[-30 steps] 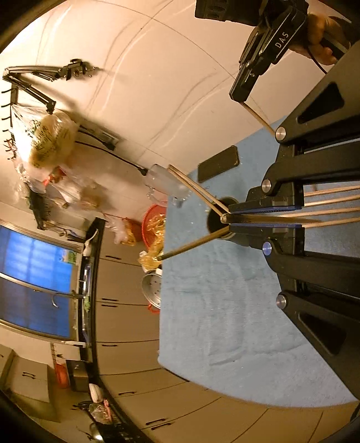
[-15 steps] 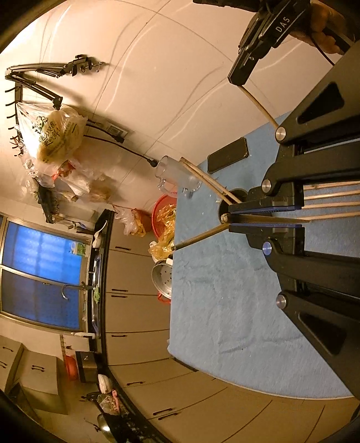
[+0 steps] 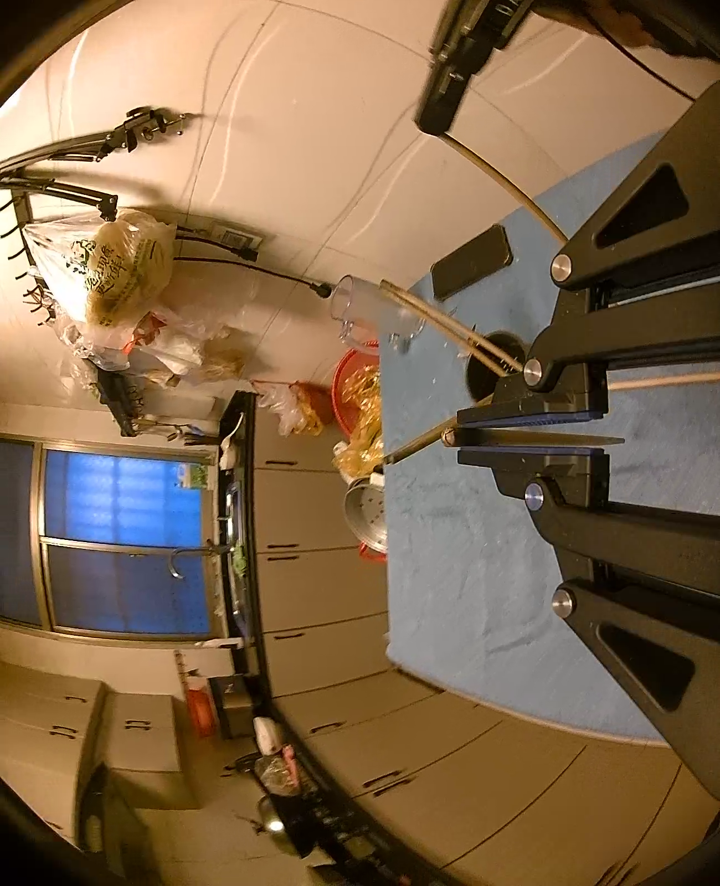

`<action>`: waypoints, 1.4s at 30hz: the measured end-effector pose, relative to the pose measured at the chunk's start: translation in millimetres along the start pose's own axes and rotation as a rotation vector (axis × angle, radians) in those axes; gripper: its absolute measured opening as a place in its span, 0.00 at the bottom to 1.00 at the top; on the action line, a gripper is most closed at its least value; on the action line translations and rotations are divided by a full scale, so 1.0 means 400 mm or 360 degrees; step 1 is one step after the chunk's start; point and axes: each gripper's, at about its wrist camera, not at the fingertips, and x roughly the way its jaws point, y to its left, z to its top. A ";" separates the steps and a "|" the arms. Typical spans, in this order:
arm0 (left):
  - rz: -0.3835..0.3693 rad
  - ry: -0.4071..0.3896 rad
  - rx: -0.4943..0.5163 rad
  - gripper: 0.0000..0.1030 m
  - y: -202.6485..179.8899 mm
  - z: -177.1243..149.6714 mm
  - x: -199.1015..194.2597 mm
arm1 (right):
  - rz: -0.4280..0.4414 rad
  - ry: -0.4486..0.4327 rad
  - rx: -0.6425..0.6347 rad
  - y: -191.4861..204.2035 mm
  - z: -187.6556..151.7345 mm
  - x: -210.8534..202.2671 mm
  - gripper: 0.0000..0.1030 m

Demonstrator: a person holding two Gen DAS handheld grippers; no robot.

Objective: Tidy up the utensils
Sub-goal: 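Lower both held chopsticks into the black cup and open both tools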

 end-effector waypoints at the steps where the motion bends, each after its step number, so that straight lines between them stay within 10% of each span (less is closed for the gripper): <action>1: 0.0013 -0.0014 0.0011 0.06 -0.002 0.004 -0.002 | -0.0003 -0.0004 -0.0004 0.000 0.006 0.000 0.06; 20: -0.0177 -0.0266 -0.0055 0.06 -0.060 0.179 0.006 | 0.0007 -0.0272 0.0053 -0.019 0.172 0.013 0.06; 42: -0.0166 -0.0106 -0.0218 0.06 0.003 0.151 0.231 | -0.0016 -0.0149 0.0076 -0.059 0.161 0.216 0.06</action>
